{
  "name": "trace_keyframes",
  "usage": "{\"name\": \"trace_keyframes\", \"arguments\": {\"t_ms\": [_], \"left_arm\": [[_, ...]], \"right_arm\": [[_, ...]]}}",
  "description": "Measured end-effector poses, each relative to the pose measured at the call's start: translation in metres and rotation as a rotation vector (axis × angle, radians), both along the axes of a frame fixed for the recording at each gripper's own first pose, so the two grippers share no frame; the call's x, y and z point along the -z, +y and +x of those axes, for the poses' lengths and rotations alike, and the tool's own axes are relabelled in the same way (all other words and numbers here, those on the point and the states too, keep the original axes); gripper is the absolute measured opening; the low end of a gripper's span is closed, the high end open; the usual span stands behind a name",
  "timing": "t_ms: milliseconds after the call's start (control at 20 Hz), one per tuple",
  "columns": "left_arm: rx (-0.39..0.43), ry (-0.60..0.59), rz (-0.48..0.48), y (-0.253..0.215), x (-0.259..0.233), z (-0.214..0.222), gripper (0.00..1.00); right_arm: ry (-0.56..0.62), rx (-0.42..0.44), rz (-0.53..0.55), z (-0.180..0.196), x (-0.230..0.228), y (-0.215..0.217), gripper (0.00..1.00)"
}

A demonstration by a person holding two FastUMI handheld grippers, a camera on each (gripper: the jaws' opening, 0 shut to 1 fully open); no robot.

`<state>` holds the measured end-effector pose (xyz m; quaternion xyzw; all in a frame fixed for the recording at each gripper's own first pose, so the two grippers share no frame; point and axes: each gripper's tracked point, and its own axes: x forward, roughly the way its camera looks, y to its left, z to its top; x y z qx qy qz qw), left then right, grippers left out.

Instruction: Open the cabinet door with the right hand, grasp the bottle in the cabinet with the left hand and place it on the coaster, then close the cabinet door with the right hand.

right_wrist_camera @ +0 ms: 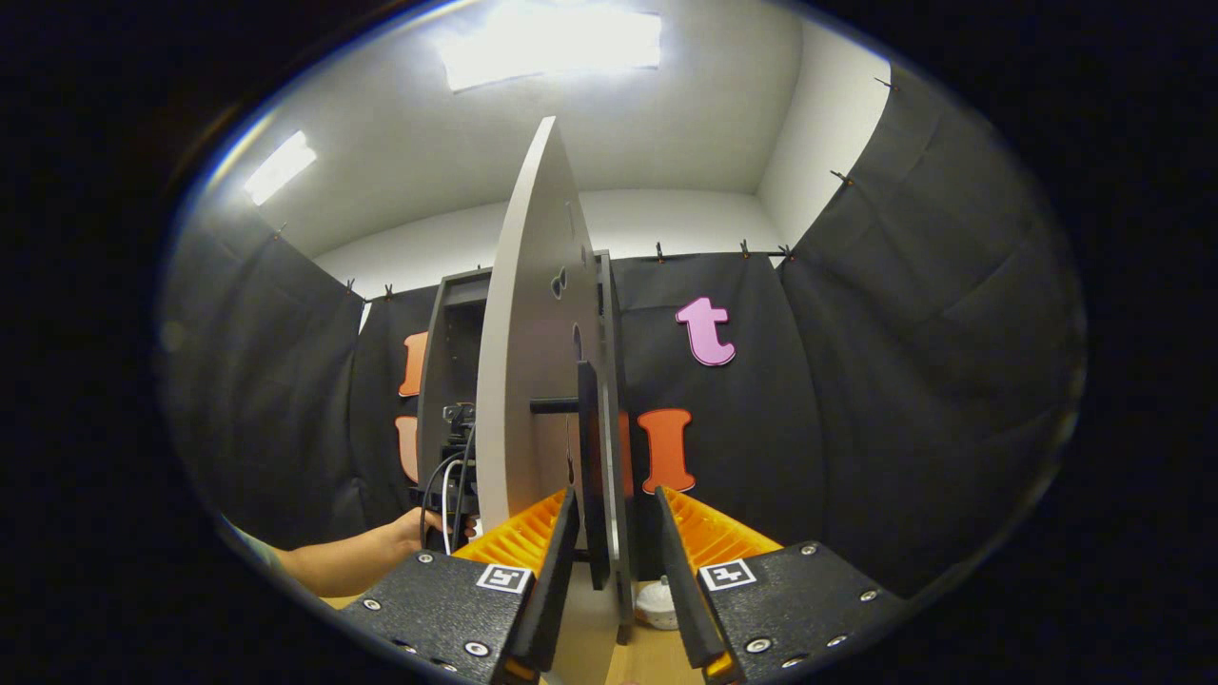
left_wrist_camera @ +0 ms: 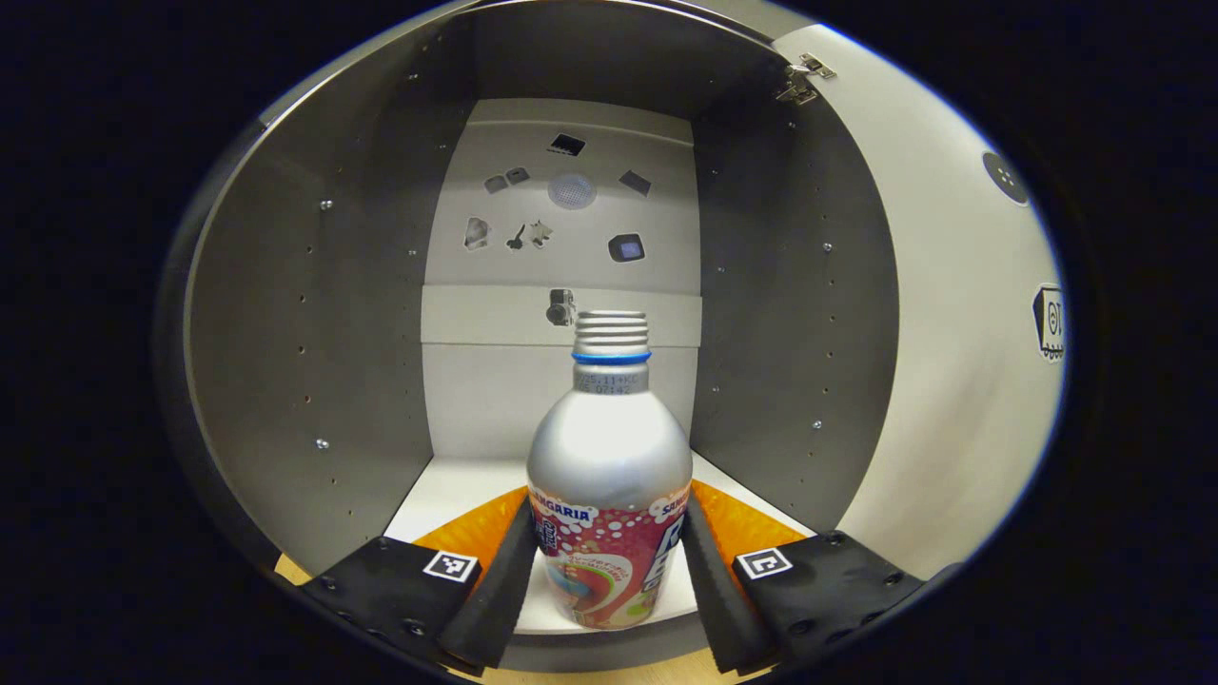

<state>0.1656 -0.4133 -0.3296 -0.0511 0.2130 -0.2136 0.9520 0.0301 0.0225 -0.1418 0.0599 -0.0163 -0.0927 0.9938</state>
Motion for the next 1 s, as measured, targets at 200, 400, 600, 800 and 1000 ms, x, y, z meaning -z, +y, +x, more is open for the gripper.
{"name": "trace_keyframes", "arguments": {"t_ms": [200, 400, 600, 800, 1000], "left_arm": [[0.017, -0.017, -0.024, 0.016, -0.020, -0.021, 0.84], [0.041, -0.052, -0.026, 0.040, -0.036, -0.050, 0.83], [0.041, -0.055, -0.019, 0.073, -0.041, -0.076, 0.82], [0.018, -0.081, -0.019, 0.117, -0.053, -0.097, 0.82], [-0.011, -0.103, -0.014, 0.165, -0.056, -0.121, 0.85]], "right_arm": [[0.027, 0.023, 0.009, -0.001, 0.004, 0.000, 0.54], [0.054, 0.049, -0.026, 0.003, 0.003, -0.005, 0.58], [0.069, 0.086, -0.055, 0.004, -0.002, -0.009, 0.64], [0.078, 0.102, -0.063, 0.006, -0.005, -0.012, 0.66], [0.075, 0.098, -0.060, 0.007, -0.004, -0.012, 0.67]]}}
